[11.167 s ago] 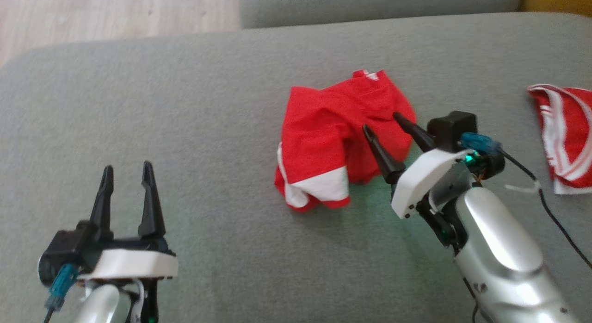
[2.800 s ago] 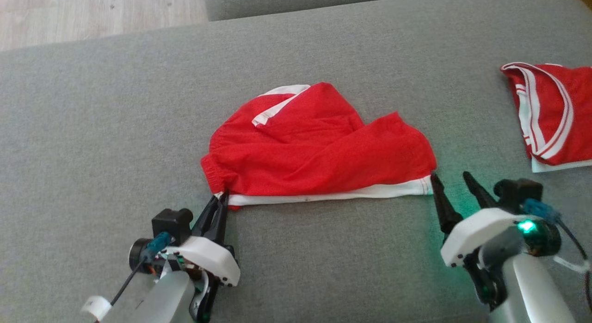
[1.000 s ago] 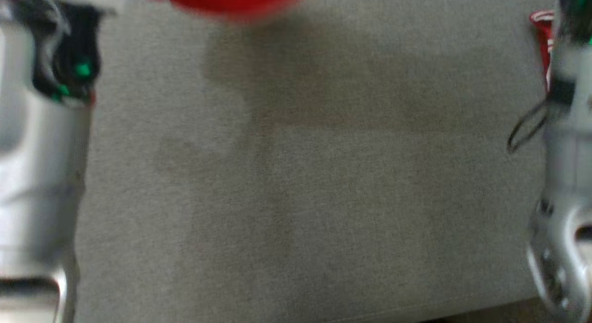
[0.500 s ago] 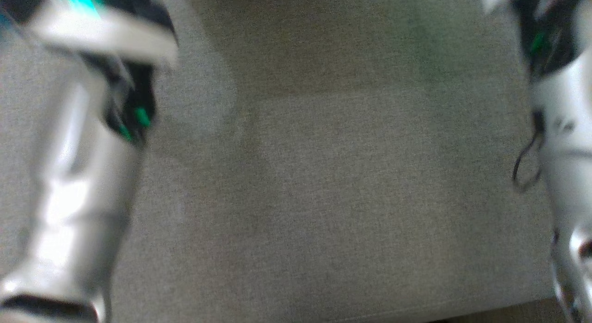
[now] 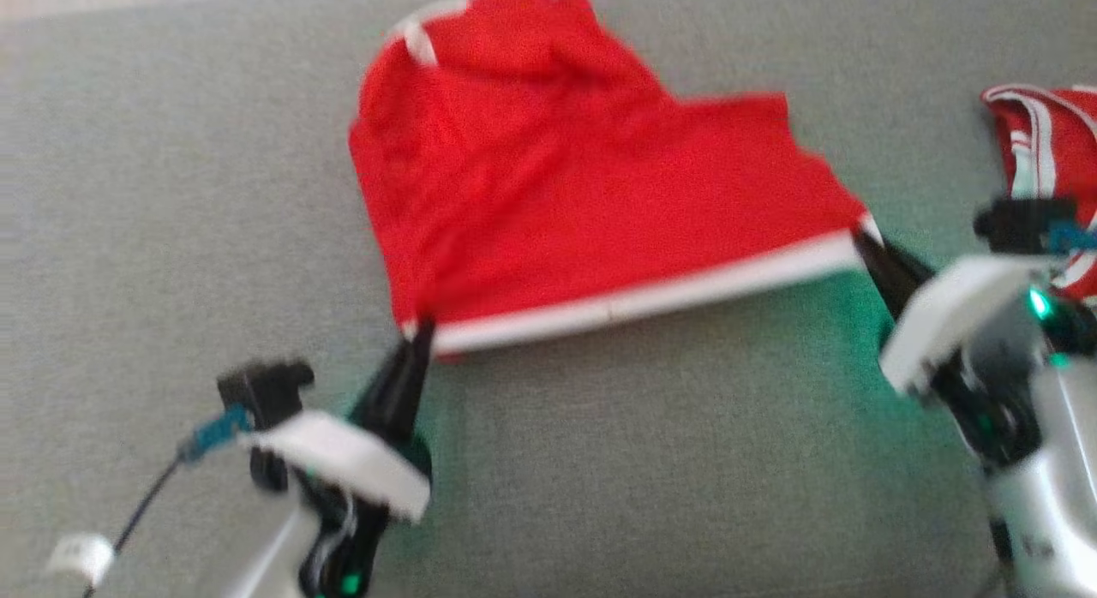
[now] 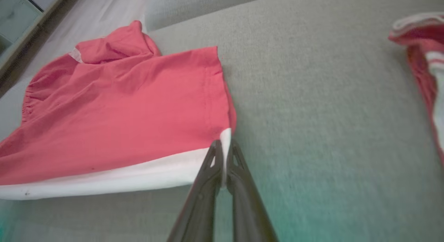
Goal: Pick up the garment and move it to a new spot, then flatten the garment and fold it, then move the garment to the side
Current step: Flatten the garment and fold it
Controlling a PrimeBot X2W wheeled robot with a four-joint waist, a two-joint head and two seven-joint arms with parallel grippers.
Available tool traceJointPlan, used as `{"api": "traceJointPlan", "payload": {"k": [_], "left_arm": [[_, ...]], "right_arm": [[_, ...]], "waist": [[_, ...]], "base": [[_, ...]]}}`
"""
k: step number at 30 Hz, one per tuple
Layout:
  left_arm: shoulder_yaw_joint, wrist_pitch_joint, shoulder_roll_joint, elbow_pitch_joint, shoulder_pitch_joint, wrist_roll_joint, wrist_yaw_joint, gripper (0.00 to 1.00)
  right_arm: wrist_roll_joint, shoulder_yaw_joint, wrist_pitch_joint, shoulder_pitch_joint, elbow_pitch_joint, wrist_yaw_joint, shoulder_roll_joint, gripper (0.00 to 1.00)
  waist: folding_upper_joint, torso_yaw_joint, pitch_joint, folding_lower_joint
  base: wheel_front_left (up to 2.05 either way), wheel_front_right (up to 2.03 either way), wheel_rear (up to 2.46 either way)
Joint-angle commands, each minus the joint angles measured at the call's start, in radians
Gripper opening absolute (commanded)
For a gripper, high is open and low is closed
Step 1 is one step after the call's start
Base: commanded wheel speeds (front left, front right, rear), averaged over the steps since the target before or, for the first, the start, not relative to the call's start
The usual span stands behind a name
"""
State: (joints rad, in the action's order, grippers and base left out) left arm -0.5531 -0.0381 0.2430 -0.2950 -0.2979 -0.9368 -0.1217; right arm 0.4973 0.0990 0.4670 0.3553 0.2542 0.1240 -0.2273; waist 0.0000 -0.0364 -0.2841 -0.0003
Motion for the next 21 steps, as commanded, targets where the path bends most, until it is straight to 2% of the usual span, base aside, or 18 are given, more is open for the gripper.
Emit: {"api": "traceJointPlan", "payload": {"k": [1,4,8,9,13,21], "left_arm": [[0.021,0.027,0.056,0.083,0.056,-0.008,0.028,0.00],[0.006,0.079,0.093,0.186,0.135,-0.015,0.076,0.00],[-0.018,0.160,0.144,0.306,0.243,-0.031,0.146,0.00],[-0.018,0.160,0.144,0.306,0.243,-0.031,0.146,0.00],[-0.023,0.207,0.176,0.399,0.315,-0.055,0.194,0.00],[-0.038,0.219,0.185,0.444,0.346,-0.050,0.218,0.00]], "right_arm": [[-0.038,-0.046,0.072,-0.086,-0.127,0.007,-0.010,0.00],[-0.094,-0.121,0.194,-0.225,-0.273,0.007,0.014,0.00],[-0.148,-0.199,0.336,-0.380,-0.452,0.007,0.080,0.00],[-0.148,-0.199,0.336,-0.380,-0.452,0.007,0.080,0.00],[-0.175,-0.245,0.405,-0.464,-0.581,0.007,0.132,0.00],[-0.196,-0.242,0.427,-0.482,-0.619,0.007,0.166,0.00]], "waist": [[0.0000,0.024,0.044,0.0003],[0.0000,0.029,0.065,0.0003],[0.0000,0.032,0.084,0.0003],[0.0000,0.032,0.084,0.0003],[0.0000,0.033,0.093,0.0003],[0.0000,0.036,0.106,0.0003]], "base": [[0.00,0.00,0.00],[0.00,0.00,0.00],[0.00,0.00,0.00],[0.00,0.00,0.00],[0.00,0.00,0.00],[0.00,0.00,0.00]]}}
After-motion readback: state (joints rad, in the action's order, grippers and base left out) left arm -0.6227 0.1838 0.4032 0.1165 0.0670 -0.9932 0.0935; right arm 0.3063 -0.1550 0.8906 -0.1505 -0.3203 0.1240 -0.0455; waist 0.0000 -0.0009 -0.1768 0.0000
